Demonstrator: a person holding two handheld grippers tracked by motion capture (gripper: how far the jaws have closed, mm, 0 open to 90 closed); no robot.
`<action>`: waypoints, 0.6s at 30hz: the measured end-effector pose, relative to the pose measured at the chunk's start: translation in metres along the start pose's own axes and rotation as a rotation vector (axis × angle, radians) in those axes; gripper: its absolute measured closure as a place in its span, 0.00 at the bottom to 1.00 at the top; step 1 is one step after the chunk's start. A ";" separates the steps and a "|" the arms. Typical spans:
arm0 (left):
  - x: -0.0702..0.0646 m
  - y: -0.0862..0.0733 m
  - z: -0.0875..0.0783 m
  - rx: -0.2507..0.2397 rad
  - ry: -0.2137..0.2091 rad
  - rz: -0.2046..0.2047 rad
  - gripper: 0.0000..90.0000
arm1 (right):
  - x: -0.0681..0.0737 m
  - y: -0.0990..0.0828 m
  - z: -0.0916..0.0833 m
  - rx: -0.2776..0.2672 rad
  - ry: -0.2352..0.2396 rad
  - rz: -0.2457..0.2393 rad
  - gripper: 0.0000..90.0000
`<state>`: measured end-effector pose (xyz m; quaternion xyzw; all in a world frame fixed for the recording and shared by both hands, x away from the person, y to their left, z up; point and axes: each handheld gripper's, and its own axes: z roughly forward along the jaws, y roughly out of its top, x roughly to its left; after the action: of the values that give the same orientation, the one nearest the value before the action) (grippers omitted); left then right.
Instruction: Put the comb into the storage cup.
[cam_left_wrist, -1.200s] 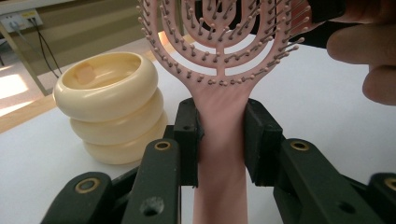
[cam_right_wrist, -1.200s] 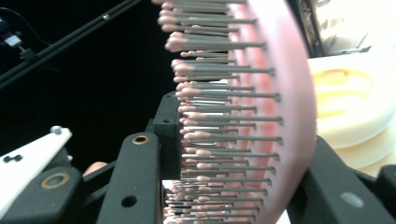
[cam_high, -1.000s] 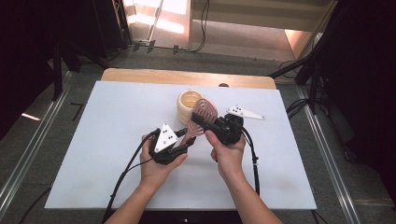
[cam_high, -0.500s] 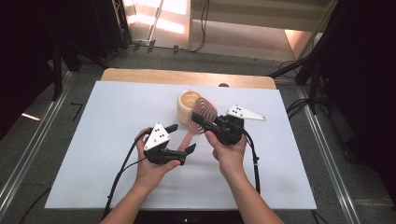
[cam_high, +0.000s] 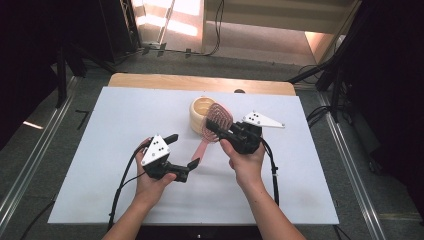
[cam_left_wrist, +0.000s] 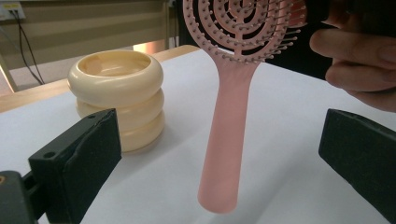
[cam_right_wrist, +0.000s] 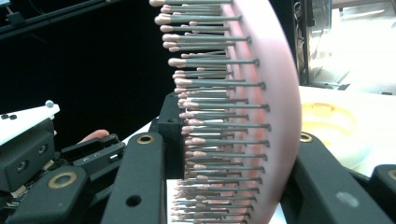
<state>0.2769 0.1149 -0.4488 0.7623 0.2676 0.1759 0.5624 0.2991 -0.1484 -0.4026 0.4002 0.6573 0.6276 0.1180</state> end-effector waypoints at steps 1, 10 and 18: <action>0.001 -0.001 -0.001 -0.002 -0.002 -0.003 0.00 | 0.000 0.000 0.000 -0.003 0.002 -0.005 0.69; 0.015 -0.011 -0.023 -0.042 0.045 -0.016 0.00 | -0.001 0.003 -0.002 -0.010 0.000 -0.026 0.69; 0.028 -0.018 -0.041 -0.045 0.088 -0.025 0.00 | -0.002 0.005 -0.002 -0.016 -0.004 -0.043 0.69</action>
<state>0.2720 0.1670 -0.4548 0.7376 0.2973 0.2081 0.5695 0.3010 -0.1514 -0.3989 0.3863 0.6604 0.6294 0.1362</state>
